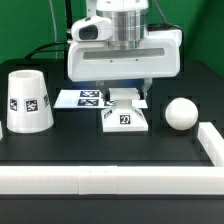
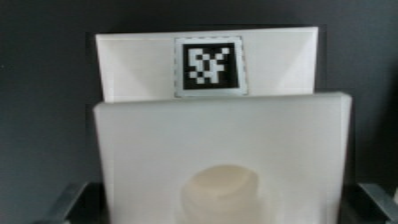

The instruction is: Assemble lamp

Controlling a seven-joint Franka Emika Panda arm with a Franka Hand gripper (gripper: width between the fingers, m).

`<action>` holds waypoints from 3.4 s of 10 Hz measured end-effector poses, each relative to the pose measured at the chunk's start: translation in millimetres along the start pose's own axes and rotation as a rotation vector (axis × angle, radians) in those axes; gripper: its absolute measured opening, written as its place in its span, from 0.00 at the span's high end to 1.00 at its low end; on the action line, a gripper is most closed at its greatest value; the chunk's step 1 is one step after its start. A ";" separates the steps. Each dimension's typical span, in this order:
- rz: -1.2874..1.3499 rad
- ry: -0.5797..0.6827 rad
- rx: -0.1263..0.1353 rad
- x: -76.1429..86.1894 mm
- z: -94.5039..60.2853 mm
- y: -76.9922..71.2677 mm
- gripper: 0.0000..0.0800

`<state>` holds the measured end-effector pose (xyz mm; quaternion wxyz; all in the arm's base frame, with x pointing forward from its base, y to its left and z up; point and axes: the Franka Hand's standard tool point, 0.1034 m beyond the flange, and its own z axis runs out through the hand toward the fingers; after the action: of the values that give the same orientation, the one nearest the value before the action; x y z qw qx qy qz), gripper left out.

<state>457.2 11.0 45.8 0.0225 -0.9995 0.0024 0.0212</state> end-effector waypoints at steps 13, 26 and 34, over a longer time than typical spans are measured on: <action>0.051 0.155 0.034 152.9 -6.0 -55.3 0.33; 0.089 0.145 0.043 176.5 -7.7 -77.6 0.13; 0.222 0.079 0.060 55.7 -20.0 -105.4 0.13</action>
Offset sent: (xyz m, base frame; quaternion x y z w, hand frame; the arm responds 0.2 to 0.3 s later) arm 0.0379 0.0116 0.0008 0.0105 -0.0001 -0.0013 0.9999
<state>514.4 115.3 68.1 0.0500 -0.9920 0.1144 -0.0159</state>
